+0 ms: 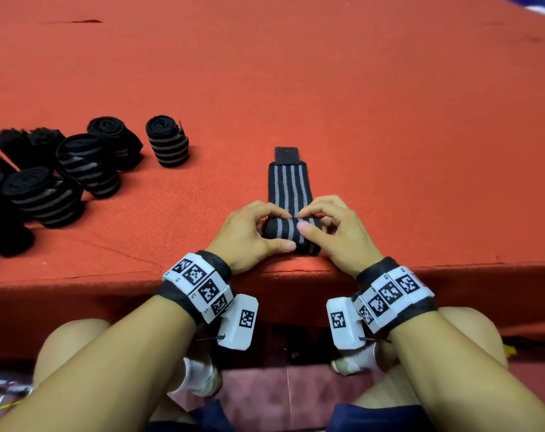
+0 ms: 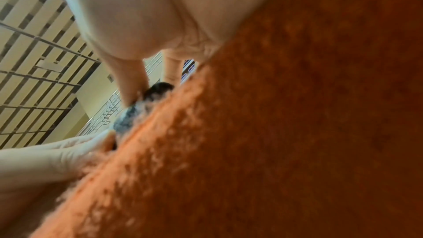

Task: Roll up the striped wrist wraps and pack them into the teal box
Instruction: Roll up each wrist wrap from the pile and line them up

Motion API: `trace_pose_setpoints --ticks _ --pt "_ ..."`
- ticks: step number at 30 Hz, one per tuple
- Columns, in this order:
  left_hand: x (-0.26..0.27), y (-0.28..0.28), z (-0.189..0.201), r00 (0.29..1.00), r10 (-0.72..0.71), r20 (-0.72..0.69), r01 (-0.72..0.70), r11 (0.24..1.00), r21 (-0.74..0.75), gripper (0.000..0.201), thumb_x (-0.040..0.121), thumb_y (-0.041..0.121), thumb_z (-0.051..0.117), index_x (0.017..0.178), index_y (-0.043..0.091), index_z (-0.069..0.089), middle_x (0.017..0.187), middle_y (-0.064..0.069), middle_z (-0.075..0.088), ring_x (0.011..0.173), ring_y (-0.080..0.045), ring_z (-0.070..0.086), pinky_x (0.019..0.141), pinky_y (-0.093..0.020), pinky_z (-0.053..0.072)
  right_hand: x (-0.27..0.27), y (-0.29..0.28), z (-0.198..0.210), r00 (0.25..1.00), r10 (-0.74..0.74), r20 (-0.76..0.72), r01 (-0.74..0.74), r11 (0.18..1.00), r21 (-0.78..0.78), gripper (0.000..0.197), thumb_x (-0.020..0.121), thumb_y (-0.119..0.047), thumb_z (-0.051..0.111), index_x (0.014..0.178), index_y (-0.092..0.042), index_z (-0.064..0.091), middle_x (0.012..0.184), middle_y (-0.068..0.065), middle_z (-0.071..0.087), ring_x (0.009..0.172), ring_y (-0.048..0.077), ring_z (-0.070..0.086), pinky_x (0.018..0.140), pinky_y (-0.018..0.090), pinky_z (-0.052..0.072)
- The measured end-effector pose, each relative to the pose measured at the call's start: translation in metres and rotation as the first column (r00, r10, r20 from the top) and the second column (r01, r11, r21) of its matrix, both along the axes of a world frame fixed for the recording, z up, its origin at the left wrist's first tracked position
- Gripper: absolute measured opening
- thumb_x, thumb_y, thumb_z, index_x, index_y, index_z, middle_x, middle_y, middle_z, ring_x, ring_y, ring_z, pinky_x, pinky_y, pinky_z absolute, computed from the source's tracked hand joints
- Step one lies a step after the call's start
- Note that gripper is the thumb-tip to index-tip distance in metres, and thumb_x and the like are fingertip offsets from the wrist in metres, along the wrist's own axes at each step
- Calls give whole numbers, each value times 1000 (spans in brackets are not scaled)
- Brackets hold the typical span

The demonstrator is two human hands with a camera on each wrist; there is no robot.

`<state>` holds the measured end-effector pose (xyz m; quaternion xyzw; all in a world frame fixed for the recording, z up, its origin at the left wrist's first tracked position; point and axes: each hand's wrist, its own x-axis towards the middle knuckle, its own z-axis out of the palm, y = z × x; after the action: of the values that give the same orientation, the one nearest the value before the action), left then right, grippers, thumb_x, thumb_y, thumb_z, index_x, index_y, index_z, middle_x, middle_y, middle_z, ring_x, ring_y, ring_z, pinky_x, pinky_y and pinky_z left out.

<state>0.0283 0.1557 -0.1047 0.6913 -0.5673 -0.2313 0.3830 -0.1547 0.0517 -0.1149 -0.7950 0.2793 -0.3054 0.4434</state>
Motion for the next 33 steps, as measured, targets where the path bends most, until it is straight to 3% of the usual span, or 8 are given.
trace_pose_setpoints --ticks 3,9,13,17,20,25,29,33 --pt "6 -6 3 998 5 -61 0 997 75 33 76 44 85 105 39 71 101 14 70 92 -7 66 90 -37 54 -6 -2 -2 997 76 -20 -76 997 -11 45 73 -32 82 116 -21 70 122 -5 57 104 8 60 83 18 48" --pt "5 0 -3 998 24 -51 -24 1000 2 51 70 69 68 116 48 59 79 26 64 69 -5 58 77 -37 53 -1 -2 -1 1000 -8 23 6 997 75 32 89 -25 74 118 -32 60 104 -15 66 53 17 40 54 32 39" --pt "5 6 -3 1000 -15 23 15 1000 -7 56 69 59 77 118 46 52 71 14 54 66 -14 52 73 -43 52 5 -4 1 999 -23 26 20 996 91 26 88 -52 61 103 -31 61 90 13 67 55 21 39 56 38 38" --pt "6 3 -7 999 30 -37 -33 998 -60 41 75 43 85 110 31 66 93 17 55 65 0 48 68 -20 44 9 -5 1 998 -49 -25 51 997 57 39 87 -70 53 94 -34 66 86 17 67 72 37 60 71 54 52" --pt "6 2 -7 996 35 -82 -38 998 -43 32 80 34 84 107 23 71 98 14 63 72 8 55 71 -8 39 8 -3 3 997 -74 -35 76 995 59 33 89 -66 56 92 -36 69 91 8 68 69 23 59 68 43 52" --pt "7 -1 -5 991 41 -127 -40 999 11 24 86 48 73 106 34 75 86 20 74 73 2 64 75 -28 48 -1 -6 0 1000 -1 13 -1 994 112 27 94 -32 69 121 -33 63 83 0 63 57 13 45 58 28 43" --pt "6 -2 -7 993 80 -81 -83 996 -28 37 81 61 66 112 41 70 75 17 68 63 1 56 69 -28 44 6 -6 -4 998 -35 54 27 987 157 24 89 -51 66 106 -35 62 94 18 66 59 22 44 55 47 42" --pt "6 1 -7 999 28 -42 -29 999 -38 50 76 69 63 121 49 54 78 5 62 63 -12 54 72 -42 53 8 -9 -4 998 -58 39 52 987 153 27 89 -52 65 98 -27 67 69 12 60 61 18 50 62 36 43"
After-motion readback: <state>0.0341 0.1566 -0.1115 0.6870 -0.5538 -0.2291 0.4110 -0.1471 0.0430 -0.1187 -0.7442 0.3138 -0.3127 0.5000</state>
